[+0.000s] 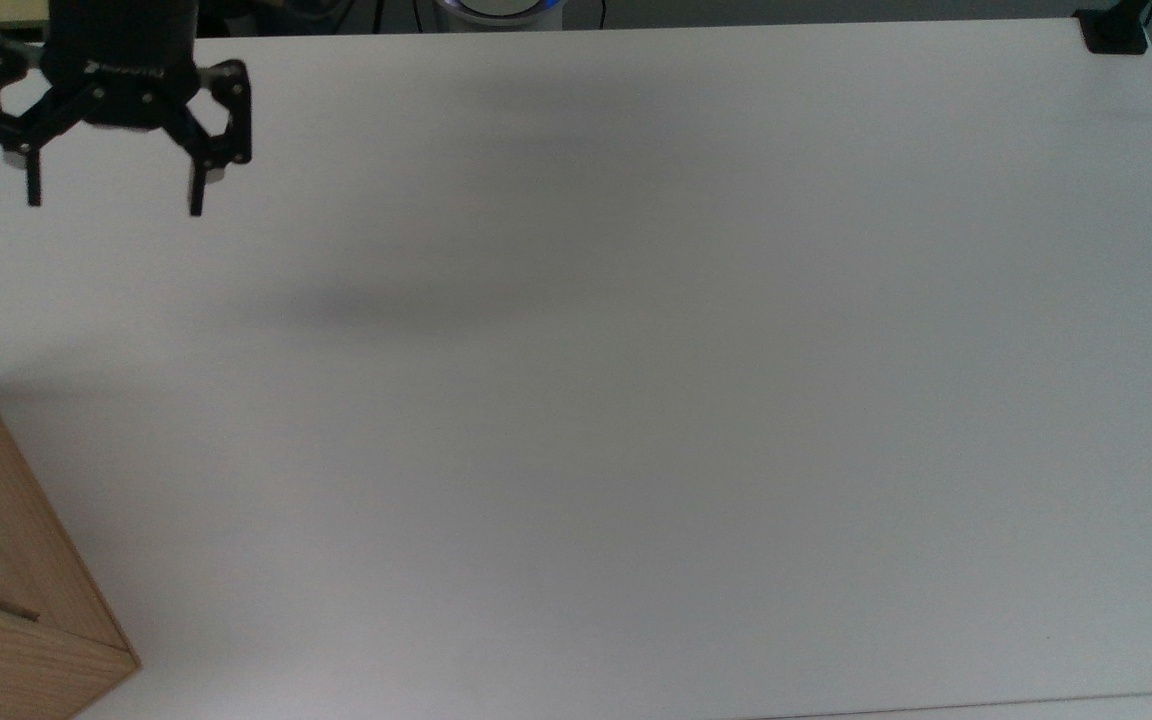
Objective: Open the drawer by sliding it
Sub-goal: 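Move the open gripper toward the wooden cabinet's upper drawer handle, then lower the gripper onto the black bar handle and close on it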
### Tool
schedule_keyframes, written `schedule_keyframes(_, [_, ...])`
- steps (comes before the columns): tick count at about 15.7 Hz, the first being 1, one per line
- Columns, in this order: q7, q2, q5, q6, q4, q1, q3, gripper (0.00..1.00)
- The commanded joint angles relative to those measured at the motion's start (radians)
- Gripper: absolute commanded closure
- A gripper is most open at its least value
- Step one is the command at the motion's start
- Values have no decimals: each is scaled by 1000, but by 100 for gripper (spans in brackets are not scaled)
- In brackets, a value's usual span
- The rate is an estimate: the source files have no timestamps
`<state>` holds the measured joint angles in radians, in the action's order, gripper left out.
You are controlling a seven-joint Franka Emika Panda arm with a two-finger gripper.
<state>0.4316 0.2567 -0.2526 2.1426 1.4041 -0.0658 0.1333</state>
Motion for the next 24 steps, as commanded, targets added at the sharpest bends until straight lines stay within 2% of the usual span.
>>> schedule_keyframes(1, [29, 76, -66, 193, -2, -29, 15, 0])
schedule_keyframes(5, [29, 157, -154, 376, -7, -61, 43, 0])
schedule_keyframes(8, [29, 200, -250, 505, -7, -74, 75, 0])
schedule_keyframes(9, [30, 208, -261, 528, -7, -80, 86, 4])
schedule_keyframes(11, [30, 225, -267, 571, -7, -98, 89, 23])
schedule_keyframes(14, [32, 257, -296, 594, -7, -101, 91, 24])
schedule_keyframes(15, [30, 262, -330, 599, -7, -106, 91, 29])
schedule_keyframes(17, [30, 265, -355, 623, -7, -124, 91, 32])
schedule_keyframes(18, [32, 265, -358, 634, -7, -130, 91, 40])
schedule_keyframes(24, [35, 260, -372, 642, -2, -137, 91, 100])
